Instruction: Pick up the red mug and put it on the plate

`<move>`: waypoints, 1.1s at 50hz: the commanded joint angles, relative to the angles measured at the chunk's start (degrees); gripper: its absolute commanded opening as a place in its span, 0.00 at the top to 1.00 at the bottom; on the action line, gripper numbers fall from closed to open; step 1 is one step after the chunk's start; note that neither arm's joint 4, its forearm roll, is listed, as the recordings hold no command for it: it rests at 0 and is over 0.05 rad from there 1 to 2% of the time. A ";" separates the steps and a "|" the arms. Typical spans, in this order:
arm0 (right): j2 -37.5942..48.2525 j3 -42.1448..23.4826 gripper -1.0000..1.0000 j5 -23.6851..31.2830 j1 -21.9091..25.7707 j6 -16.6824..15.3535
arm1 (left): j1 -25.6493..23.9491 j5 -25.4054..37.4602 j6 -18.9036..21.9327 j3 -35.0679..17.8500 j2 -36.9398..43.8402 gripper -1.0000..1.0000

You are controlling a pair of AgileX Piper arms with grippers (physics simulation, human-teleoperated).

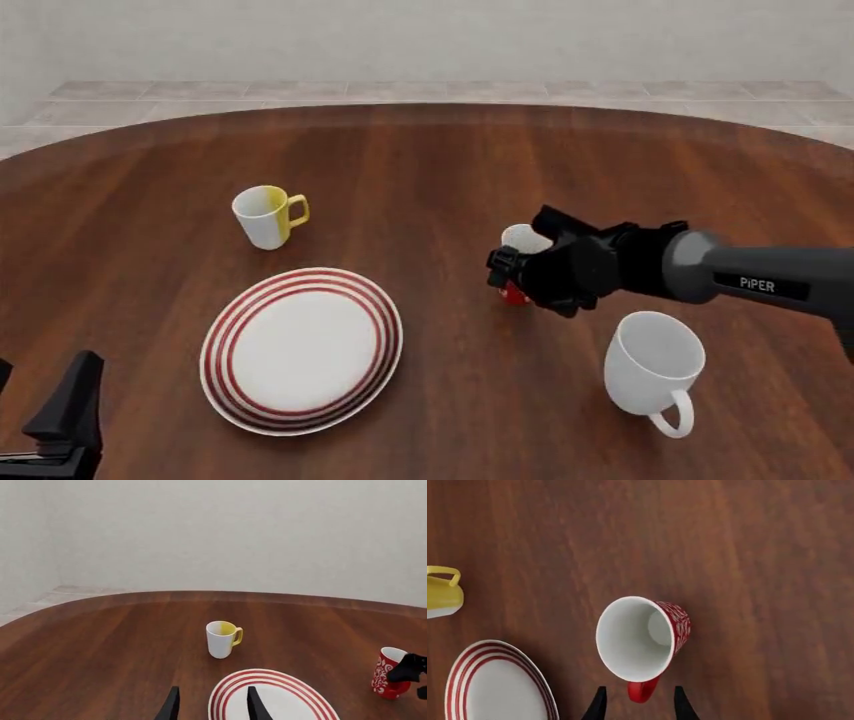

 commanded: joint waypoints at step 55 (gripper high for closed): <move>-7.30 -7.24 1.00 0.17 9.47 -29.54 | -0.75 -0.14 0.49 0.48 -0.01 0.00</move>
